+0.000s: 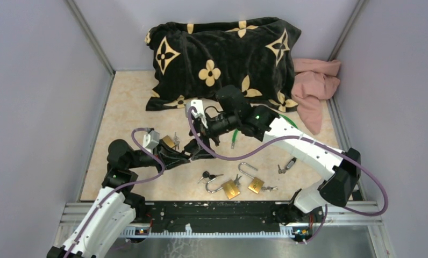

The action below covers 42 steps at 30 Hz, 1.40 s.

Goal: Lock with the key
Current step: Lock the lock.

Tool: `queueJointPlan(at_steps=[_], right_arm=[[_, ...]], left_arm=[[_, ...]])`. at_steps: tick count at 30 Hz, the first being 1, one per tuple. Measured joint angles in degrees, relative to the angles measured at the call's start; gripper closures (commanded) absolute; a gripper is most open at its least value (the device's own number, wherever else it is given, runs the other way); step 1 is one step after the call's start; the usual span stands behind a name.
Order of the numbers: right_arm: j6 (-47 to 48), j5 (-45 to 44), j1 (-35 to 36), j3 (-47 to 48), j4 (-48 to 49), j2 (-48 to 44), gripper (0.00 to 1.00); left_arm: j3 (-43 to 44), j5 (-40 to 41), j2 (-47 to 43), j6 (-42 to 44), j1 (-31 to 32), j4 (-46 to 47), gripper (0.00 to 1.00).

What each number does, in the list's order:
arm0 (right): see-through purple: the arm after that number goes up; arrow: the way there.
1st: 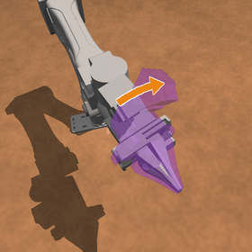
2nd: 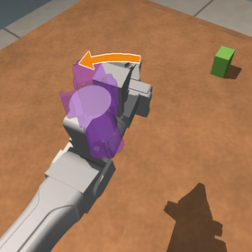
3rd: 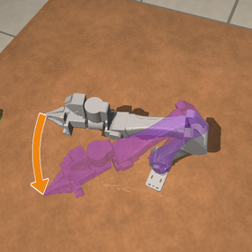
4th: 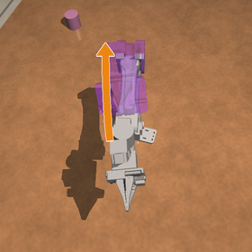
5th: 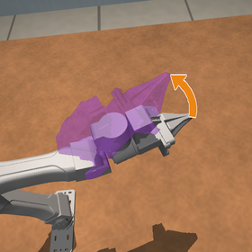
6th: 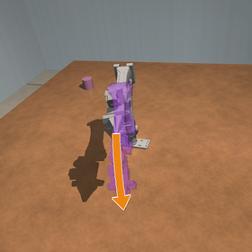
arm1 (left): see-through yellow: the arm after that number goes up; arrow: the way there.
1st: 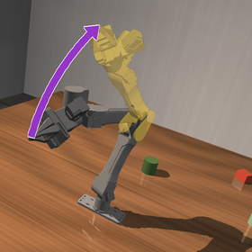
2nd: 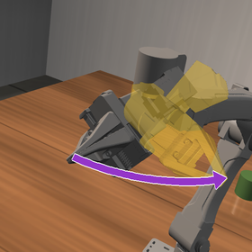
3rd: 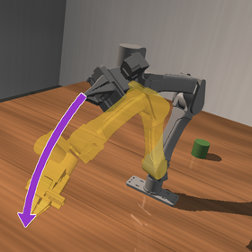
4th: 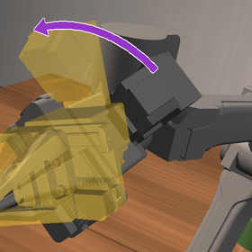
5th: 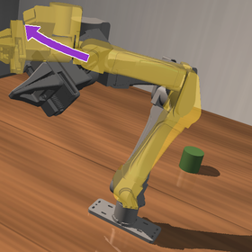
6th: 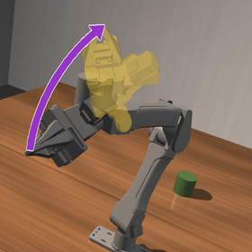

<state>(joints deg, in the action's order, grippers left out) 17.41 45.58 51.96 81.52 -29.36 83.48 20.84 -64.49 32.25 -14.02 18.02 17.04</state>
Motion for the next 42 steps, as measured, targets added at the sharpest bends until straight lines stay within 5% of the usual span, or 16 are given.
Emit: queueJointPlan(at_steps=[7,18,23,27,32,36,38,39,42], right_arm=[[2.5,-5.5,0.9,5.7,-7.6,0.0,0.18],[2.5,-14.1,5.0,9.8,-13.6,2.3,0.12],[2.3,-16.1,5.6,10.1,-14.4,4.7,0.42],[1.7,-15.6,5.7,10.1,-15.3,5.1,0.98],[1.2,-14.9,6.0,10.4,-16.2,5.1,1.00],[-1.3,-14.8,5.9,8.2,-13.6,3.7,1.00],[-3.4,-15.5,5.5,5.5,-10.3,2.3,1.00],[-4.9,-15.7,5.3,3.5,-8.2,1.5,1.00],[-10.2,-16.0,4.3,-3.8,-0.1,-1.9,1.00]], left_arm=[[0.1,-0.5,0.1,0.9,0.0,-0.8,1.00],[0.2,-0.7,0.2,1.7,0.0,-2.0,1.00],[0.2,-0.7,0.2,1.8,0.0,-2.1,1.00],[0.2,-0.1,0.3,1.9,0.0,-2.2,1.00],[0.2,-0.2,0.3,1.7,-0.1,-2.6,1.00],[0.2,0.5,0.0,-1.5,-0.1,-1.5,0.45],[0.3,1.6,-0.6,-4.3,0.0,1.8,0.27],[0.2,2.2,-1.0,-5.6,0.0,3.3,0.07],[0.3,4.1,-2.6,-9.2,-0.1,6.0,0.01]])
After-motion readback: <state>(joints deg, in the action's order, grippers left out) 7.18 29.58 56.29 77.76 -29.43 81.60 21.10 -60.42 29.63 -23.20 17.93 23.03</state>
